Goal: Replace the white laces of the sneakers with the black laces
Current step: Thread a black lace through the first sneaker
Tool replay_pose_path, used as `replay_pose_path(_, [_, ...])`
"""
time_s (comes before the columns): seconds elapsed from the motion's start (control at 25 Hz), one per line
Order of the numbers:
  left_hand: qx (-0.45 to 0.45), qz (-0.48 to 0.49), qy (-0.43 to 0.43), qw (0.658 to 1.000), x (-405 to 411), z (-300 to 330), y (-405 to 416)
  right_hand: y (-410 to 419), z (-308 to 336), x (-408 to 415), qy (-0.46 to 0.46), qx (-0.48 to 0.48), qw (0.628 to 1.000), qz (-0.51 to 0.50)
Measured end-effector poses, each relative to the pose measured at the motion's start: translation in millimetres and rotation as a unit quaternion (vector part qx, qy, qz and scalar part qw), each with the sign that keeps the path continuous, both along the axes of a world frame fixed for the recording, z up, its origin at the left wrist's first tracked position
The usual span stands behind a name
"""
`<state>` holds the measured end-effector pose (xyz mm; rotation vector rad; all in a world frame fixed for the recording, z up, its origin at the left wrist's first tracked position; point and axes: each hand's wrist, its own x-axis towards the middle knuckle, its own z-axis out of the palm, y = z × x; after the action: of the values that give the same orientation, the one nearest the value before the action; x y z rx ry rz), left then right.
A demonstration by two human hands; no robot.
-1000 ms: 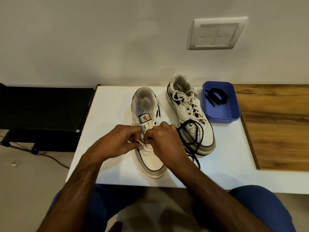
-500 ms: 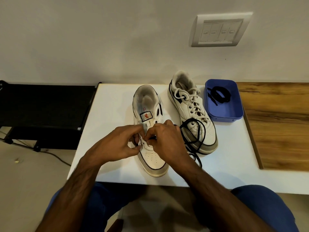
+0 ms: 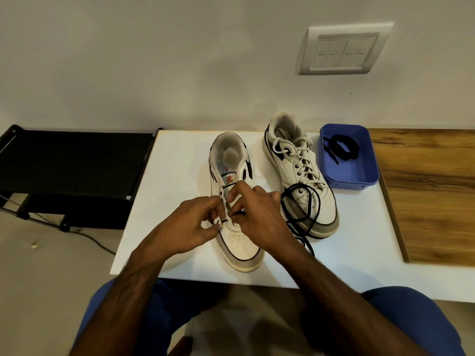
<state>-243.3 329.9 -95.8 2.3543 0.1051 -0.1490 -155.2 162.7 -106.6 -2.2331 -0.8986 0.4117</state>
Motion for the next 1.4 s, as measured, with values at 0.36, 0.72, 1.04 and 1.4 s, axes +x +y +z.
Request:
replay_pose_path(0.36, [0.076, 0.080, -0.029, 0.994, 2.5, -5.0, -14.6, -11.5, 3.6, -2.2, 0.011, -0.013, 1.000, 0.025])
replay_pose_path(0.72, [-0.174, 0.155, -0.075, 0.970, -3.3, 22.5, -1.1, -11.6, -1.7, -5.8, -0.069, 0.020, 0.997, 0.035])
replay_pose_path(1.04, [-0.106, 0.074, 0.018, 0.991, 0.1, 3.6, -4.9, -23.2, 40.1, 11.4, 0.226, 0.394, 0.891, -0.004])
replay_pose_path(1.4, [-0.110, 0.084, 0.052, 0.989, 2.5, -1.5, -1.6, -39.1, 50.9, 26.4, 0.299, 0.398, 0.866, -0.055])
